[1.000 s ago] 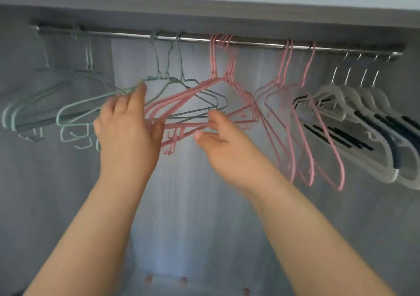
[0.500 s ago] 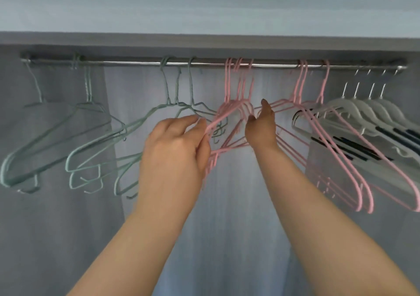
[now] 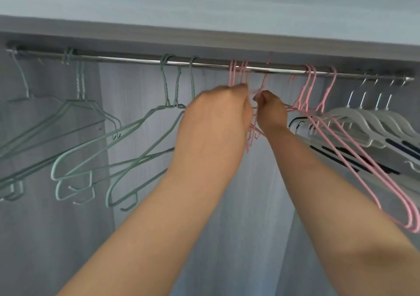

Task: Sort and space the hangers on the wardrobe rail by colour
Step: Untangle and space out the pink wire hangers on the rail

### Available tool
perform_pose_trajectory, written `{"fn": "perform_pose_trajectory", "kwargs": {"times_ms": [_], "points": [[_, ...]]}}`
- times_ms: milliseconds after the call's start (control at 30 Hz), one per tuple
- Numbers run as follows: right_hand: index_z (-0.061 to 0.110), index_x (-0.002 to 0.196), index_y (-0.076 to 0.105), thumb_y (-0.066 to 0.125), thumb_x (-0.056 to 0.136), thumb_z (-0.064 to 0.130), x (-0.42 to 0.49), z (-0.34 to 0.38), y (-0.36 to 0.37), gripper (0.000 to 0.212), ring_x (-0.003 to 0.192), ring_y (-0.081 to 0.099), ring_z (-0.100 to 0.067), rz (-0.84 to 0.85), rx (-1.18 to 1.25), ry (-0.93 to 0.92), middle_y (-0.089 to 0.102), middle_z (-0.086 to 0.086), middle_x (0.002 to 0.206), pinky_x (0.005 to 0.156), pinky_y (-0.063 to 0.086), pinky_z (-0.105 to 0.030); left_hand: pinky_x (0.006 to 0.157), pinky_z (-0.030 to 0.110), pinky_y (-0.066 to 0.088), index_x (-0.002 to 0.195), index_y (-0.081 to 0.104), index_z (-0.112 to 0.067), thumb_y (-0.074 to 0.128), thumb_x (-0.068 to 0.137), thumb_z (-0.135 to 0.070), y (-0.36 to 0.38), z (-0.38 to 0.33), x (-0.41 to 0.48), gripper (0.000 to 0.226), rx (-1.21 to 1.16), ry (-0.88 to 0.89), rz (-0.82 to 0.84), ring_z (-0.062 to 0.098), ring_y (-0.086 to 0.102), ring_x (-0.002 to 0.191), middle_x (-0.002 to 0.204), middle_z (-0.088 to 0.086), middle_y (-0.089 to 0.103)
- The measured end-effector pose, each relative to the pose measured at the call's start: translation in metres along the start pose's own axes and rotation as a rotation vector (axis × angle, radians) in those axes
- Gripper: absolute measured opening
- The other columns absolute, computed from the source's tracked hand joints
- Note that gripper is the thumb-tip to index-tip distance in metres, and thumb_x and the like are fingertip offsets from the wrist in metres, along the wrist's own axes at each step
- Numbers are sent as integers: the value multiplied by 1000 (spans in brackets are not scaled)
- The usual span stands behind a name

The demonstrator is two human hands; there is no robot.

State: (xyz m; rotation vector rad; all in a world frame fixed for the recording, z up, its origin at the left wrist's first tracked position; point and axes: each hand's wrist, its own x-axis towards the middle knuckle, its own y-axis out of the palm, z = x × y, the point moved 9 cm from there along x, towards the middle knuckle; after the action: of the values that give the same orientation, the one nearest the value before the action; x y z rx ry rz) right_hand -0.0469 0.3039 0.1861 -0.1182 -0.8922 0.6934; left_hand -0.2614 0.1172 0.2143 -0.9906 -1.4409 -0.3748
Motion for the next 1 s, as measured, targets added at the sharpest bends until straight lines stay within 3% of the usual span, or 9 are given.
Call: {"fn": "perform_pose_trajectory", "kwargs": {"times_ms": [100, 200, 367, 467, 533, 700, 800, 900, 1000], "points": [[22, 63, 44, 32, 93, 9, 7, -2, 3, 35, 79, 52, -21, 39, -53, 21, 57, -6, 92, 51, 30, -21, 57, 27, 26, 78, 54, -3, 41, 89, -15, 3, -3, 22, 20, -6, -66, -13, 36, 50, 70, 71, 16, 56], [18, 63, 43, 38, 86, -1, 12, -8, 7, 30, 97, 61, -27, 118, -127, 41, 65, -12, 105, 60, 34, -18, 54, 22, 22, 105, 56, -9, 35, 94, -18, 30, -9, 45, 26, 133, -70, 149, 25, 56, 95, 102, 9, 61], [4, 98, 61, 33, 91, 4, -17, -33, 31, 29, 106, 59, -31, 277, -146, 64, 63, -18, 117, 74, 34, -22, 54, 25, 15, 87, 55, -4, 39, 91, -10, 31, -9, 43, 18, 166, -99, 129, 19, 38, 73, 85, 14, 54], [2, 106, 59, 31, 97, 14, -67, -55, 47, 32, 109, 57, -30, 382, -80, 69, 61, -18, 119, 78, 36, -24, 54, 27, 21, 93, 58, -2, 40, 92, -15, 34, -6, 12, 23, 111, -133, 218, 26, 47, 74, 80, 10, 54], [6, 99, 57, 30, 97, 14, -106, -71, 49, 28, 106, 55, -26, 453, 71, 106, 62, -15, 114, 80, 34, -23, 61, 32, 36, 96, 62, -8, 42, 91, -18, 23, -3, -19, 23, 47, -128, 224, 27, 54, 75, 84, 11, 64], [13, 83, 43, 36, 98, 14, -176, -94, 37, 17, 76, 52, -1, 639, 329, 105, 55, 1, 84, 68, 37, -6, 57, 27, 41, 94, 63, -27, 43, 83, -30, -9, 9, -106, 22, -89, -191, 180, 13, 55, 63, 61, -5, 64], [9, 86, 52, 42, 96, 12, -183, -104, 20, 14, 71, 54, 11, 650, 318, 91, 60, 6, 81, 69, 37, 0, 57, 17, 47, 105, 54, -38, 33, 82, -42, 8, 23, -161, 31, -254, -314, 243, 4, 59, 59, 83, -12, 62], [23, 72, 47, 47, 94, 12, -196, -114, 7, 24, 66, 53, 2, 697, 167, 17, 57, 6, 73, 70, 39, -19, 56, 3, 42, 97, 54, -45, 32, 84, -39, 15, 55, -202, 26, -319, -450, 164, 7, 59, 57, 84, -7, 60], [28, 68, 41, 49, 93, 16, -211, -117, -6, 29, 59, 40, -10, 712, 38, -39, 45, 6, 63, 63, 37, -25, 59, 7, 45, 95, 53, -46, 36, 90, -28, 32, 114, -234, 25, -300, -613, 121, 12, 61, 59, 82, 5, 61]]}}
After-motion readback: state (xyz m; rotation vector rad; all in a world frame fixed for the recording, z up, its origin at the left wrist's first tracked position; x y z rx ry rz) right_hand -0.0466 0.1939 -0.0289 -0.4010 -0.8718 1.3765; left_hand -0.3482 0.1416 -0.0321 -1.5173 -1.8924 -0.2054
